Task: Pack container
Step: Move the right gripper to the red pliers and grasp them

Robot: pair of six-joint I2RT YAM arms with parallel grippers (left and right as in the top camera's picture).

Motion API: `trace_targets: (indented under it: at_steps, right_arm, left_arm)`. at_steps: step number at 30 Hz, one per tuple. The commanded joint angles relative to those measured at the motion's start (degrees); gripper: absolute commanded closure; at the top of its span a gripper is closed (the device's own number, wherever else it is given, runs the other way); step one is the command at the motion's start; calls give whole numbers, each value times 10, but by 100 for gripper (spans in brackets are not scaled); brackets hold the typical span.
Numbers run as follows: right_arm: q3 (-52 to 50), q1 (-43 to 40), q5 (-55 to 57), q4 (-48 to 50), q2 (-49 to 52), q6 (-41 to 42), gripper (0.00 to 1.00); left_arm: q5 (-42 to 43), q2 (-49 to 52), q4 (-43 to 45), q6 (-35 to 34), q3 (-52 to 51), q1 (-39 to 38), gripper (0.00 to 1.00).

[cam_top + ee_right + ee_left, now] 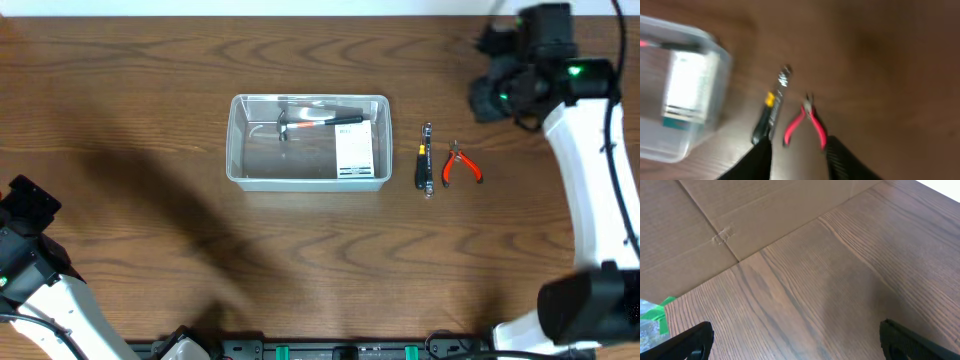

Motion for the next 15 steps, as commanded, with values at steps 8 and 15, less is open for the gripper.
trace_targets:
  at_steps: [8,15]
  right_arm:
    - [-129,-21,-42,18,83,54,53]
    - [-154,-35,25,63,124,40,44]
  left_arm:
    - [-7,-1,0,-1,15,3,2]
    - [-7,-1,0,-1,15,3,2]
